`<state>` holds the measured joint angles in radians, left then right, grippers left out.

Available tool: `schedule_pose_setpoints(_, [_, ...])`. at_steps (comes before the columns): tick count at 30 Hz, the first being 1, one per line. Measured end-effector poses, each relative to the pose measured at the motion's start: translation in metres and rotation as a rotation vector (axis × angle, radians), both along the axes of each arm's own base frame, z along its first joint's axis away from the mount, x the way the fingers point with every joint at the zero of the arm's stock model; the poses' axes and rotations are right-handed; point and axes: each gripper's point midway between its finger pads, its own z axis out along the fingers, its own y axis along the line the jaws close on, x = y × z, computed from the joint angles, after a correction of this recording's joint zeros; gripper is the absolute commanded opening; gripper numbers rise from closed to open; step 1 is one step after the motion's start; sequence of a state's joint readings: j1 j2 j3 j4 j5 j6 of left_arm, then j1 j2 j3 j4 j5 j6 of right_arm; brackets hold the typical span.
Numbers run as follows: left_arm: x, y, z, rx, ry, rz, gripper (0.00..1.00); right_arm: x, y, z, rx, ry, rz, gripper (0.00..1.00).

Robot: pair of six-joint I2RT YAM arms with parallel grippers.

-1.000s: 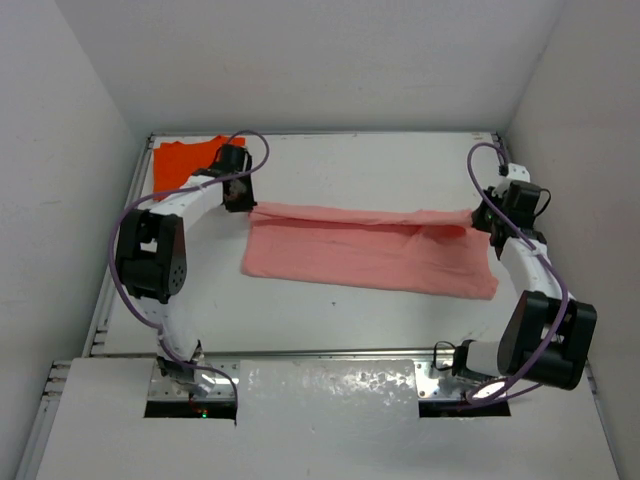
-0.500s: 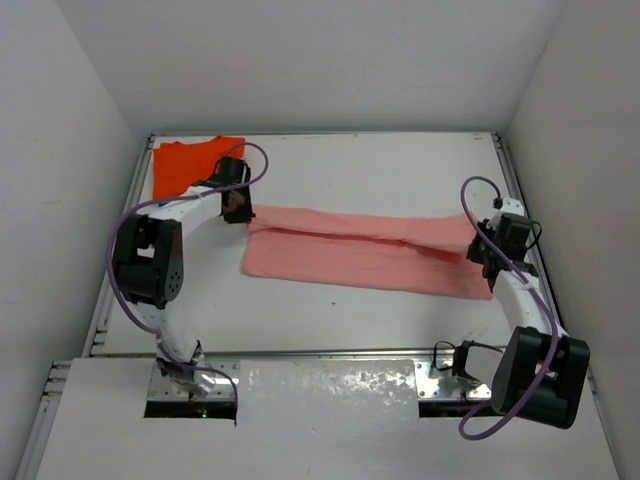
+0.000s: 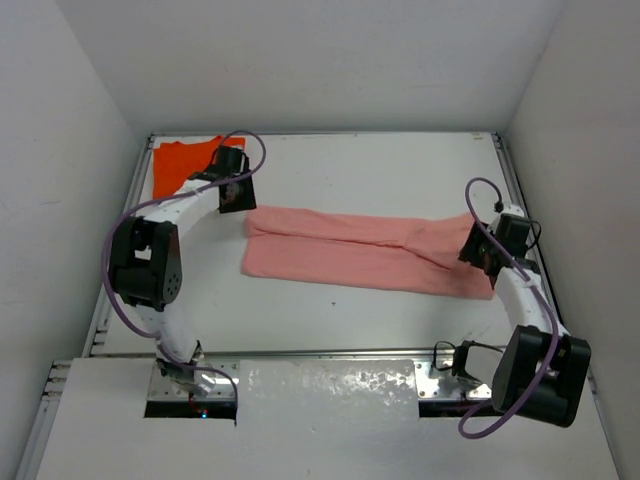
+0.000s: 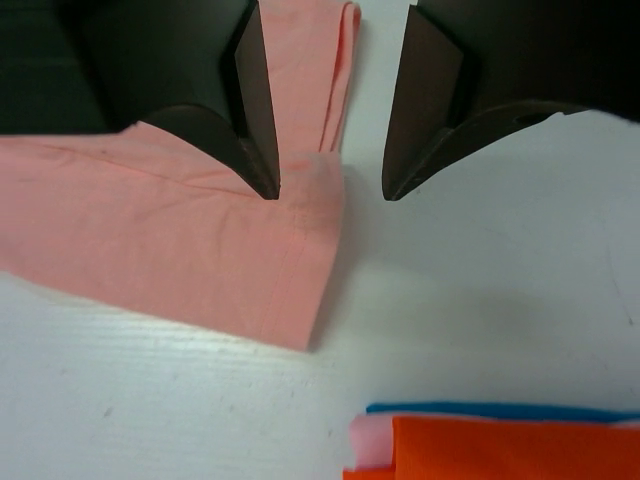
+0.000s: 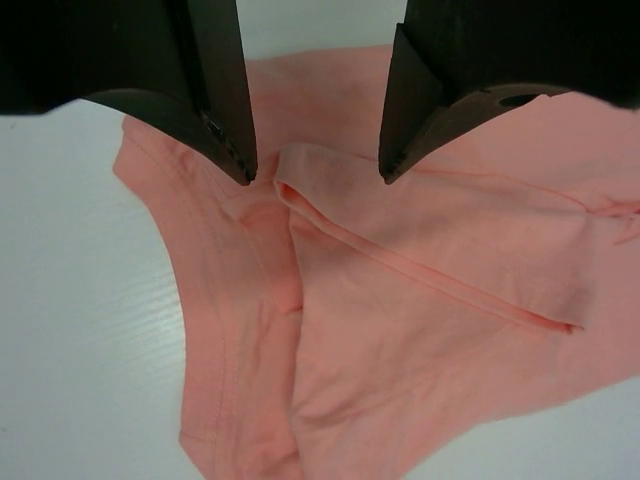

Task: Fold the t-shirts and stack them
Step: Fold the other side of the tshirt into a rectangle

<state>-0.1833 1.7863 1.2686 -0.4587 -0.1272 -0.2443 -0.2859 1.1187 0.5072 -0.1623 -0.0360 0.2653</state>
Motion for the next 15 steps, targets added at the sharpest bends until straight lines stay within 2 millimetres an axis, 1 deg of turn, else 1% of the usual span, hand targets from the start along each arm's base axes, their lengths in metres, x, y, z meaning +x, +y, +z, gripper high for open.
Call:
schedule_pose_setpoints(2, [0.007, -0.002, 0.009, -0.005, -0.025, -0.002, 0.44, 0.007, 0.000, 0.007, 0.007, -0.009, 0.009, 0.52])
schedule_pose_setpoints(4, [0.011, -0.003, 0.013, -0.009, -0.036, -0.005, 0.44, 0.026, -0.001, 0.019, 0.022, -0.011, 0.028, 0.53])
schedule_pose_setpoints(7, [0.009, -0.008, 0.011, -0.023, -0.026, -0.024, 0.44, 0.055, -0.003, 0.028, 0.051, 0.003, 0.061, 0.55])
schedule_pose_setpoints(9, [0.008, -0.014, 0.009, -0.034, -0.017, -0.040, 0.42, 0.074, 0.000, 0.029, 0.087, 0.007, 0.096, 0.55])
schedule_pose_setpoints(10, [0.007, -0.017, 0.007, -0.038, -0.014, -0.048, 0.41, 0.080, 0.002, 0.029, 0.102, 0.008, 0.111, 0.55])
schedule_pose_setpoints(15, [0.000, -0.046, 0.000, -0.059, 0.007, -0.119, 0.33, 0.098, 0.014, 0.016, 0.192, 0.053, 0.184, 0.55])
